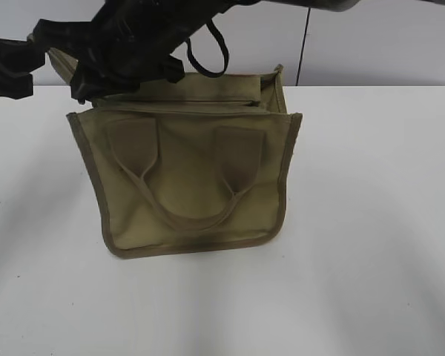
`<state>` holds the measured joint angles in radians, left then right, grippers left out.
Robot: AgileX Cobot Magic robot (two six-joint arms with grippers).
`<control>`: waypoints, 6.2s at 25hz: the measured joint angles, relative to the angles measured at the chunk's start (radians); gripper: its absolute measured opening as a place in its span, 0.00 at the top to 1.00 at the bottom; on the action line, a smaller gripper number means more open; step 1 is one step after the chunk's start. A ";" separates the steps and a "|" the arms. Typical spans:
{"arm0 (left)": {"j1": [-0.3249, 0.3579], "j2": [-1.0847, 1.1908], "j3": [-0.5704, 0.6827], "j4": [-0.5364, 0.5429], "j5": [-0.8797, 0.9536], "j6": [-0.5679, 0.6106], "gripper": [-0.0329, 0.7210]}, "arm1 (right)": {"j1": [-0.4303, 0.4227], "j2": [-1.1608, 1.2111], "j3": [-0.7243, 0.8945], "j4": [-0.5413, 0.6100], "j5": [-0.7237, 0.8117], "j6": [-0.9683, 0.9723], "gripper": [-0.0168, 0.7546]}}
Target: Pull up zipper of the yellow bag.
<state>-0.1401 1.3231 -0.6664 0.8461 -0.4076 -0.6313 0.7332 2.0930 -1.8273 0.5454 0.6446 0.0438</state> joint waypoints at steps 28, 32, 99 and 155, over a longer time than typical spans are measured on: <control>-0.001 0.000 0.000 -0.088 0.122 0.000 0.95 | -0.071 -0.072 -0.001 -0.031 0.153 -0.036 0.94; -0.001 0.000 0.000 -0.089 0.089 0.000 0.95 | -0.039 -0.072 -0.001 -0.030 0.103 -0.138 0.65; 0.016 -0.002 0.000 -0.129 0.158 0.001 0.95 | -0.250 -0.096 -0.010 -0.151 0.523 -0.282 0.89; -0.151 -0.887 -0.008 -0.863 1.577 0.645 0.19 | -0.344 -1.506 1.085 -0.300 0.526 -0.272 0.21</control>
<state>-0.2909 0.4360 -0.6741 -0.0171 1.1694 0.0133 0.3896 0.5871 -0.7426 0.2449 1.1703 -0.2279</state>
